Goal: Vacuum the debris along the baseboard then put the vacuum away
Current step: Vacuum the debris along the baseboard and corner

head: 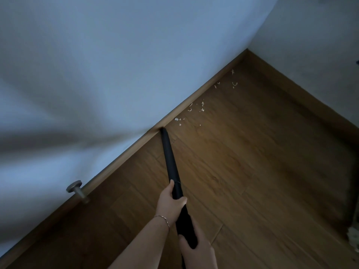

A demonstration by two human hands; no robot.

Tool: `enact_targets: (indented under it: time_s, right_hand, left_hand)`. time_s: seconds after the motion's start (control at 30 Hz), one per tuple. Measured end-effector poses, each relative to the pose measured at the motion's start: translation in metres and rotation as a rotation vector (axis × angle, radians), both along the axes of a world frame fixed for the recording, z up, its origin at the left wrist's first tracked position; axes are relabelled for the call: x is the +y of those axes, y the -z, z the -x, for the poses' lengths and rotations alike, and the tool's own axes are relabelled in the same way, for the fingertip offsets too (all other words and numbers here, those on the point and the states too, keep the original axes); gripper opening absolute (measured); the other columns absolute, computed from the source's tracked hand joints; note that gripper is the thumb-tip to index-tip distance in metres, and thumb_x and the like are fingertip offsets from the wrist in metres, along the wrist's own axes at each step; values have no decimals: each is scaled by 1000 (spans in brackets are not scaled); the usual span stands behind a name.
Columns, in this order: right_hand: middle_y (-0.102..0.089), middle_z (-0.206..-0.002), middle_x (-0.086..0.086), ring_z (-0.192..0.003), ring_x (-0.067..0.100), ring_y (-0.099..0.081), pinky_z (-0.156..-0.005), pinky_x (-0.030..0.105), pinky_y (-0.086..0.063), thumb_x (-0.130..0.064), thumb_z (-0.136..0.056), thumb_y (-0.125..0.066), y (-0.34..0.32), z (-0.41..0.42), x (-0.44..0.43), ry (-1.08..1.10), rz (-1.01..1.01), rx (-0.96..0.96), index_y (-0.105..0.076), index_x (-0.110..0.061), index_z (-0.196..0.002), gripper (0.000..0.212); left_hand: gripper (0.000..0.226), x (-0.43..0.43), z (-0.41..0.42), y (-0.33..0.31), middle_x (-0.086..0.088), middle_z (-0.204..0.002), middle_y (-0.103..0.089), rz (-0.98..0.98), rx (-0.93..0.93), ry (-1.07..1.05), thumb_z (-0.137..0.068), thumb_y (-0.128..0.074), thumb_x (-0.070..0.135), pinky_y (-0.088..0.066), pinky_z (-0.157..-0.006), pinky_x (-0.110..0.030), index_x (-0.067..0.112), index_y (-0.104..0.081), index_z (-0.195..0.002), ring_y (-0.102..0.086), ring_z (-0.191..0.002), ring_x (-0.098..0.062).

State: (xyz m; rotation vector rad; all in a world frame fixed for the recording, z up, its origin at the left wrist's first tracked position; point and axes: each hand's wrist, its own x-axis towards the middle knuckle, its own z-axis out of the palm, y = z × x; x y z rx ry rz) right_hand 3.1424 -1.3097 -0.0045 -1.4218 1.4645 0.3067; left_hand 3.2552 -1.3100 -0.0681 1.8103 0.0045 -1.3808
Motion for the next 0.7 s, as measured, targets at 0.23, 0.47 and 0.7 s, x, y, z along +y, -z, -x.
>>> enact_targets:
  time_s: [0.23, 0.47, 0.7]
  right_hand:
    - [-61, -122, -14, -94, -2, -62, -71, 6, -45, -32, -90, -56, -5, -7, -30, 69, -13, 4, -30, -37, -147, 63]
    - [-62, -107, -15, -89, 1, -63, -68, 10, -47, -33, -88, -54, -4, -20, -43, 107, -41, -5, -30, -42, -145, 63]
    - [-62, -108, -14, -91, 4, -64, -78, 19, -51, -31, -91, -50, -9, -22, -54, 82, -36, -48, -30, -47, -141, 56]
  left_hand:
    - [77, -35, -7, 1, -4, -118, -59, 18, 12, 55, -87, -62, 14, -50, -70, -19, 25, -19, -150, -62, -91, -15]
    - [75, -55, -18, 4, 3, -119, -56, -14, -3, 74, -83, -65, 14, -52, -90, -36, 25, -27, -147, -63, -98, -19]
    - [75, -66, -21, 6, 5, -107, -60, -7, 17, 72, -79, -67, 15, -53, -91, -45, 27, -30, -143, -67, -94, -25]
